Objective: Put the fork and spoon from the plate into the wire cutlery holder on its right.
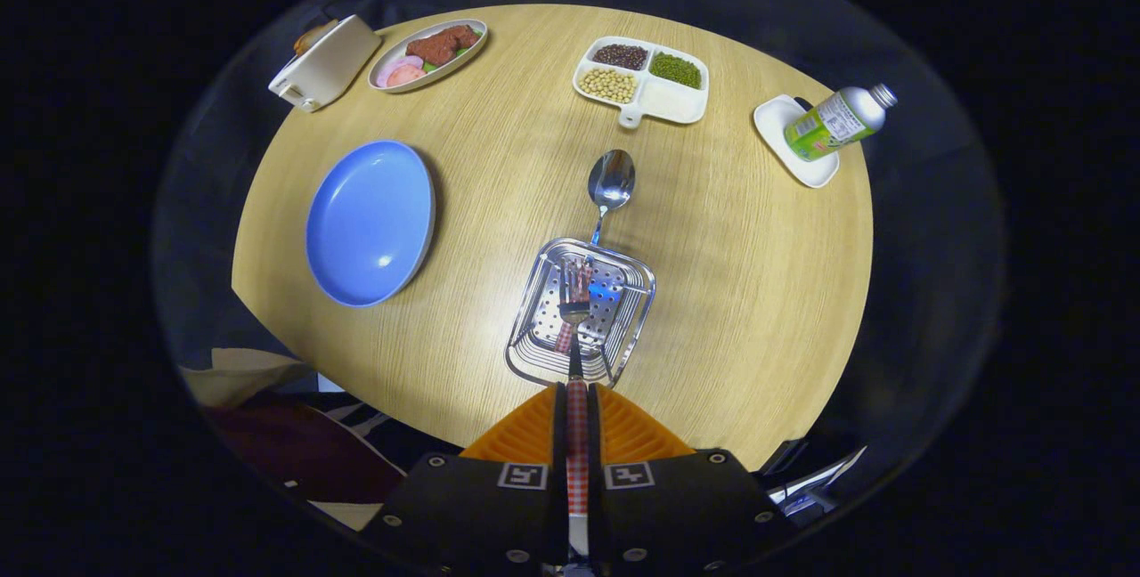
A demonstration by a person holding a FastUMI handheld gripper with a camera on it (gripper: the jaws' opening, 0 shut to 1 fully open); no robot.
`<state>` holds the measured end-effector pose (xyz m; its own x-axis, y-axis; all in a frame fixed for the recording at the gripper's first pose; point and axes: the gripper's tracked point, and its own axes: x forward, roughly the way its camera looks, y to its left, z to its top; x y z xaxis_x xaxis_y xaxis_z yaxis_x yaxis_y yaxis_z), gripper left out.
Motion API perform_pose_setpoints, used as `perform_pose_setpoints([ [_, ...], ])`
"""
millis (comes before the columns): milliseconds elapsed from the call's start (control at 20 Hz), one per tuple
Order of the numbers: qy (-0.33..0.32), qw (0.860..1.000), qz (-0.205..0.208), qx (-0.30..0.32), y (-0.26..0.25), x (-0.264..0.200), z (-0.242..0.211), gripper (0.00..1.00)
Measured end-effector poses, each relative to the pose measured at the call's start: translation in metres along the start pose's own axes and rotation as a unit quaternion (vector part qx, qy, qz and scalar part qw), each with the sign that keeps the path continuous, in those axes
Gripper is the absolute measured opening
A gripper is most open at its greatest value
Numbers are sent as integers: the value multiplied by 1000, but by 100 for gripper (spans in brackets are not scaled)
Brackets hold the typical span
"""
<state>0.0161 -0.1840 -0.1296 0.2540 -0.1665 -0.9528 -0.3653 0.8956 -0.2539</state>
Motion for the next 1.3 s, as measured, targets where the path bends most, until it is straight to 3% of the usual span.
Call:
perform_pose_setpoints([
  [200, -27, 1000, 2, 9, -1, -5, 12, 15],
  [250, -44, 999, 2, 17, -2, -10, 16, 21],
  [300, -63, 998, 2, 30, -3, -15, 21, 39],
  [350, -82, 996, 4, 41, -4, -20, 25, 50],
  [400, -102, 993, 2, 53, -5, -25, 28, 73],
  [500, -144, 987, -6, 68, -13, -38, 33, 96],
  [650, -211, 972, -5, 105, -23, -60, 46, 99],
  [950, -336, 926, -19, 172, -59, -111, 64, 98],
  [1300, -457, 863, -43, 211, -94, -181, 73, 98],
])
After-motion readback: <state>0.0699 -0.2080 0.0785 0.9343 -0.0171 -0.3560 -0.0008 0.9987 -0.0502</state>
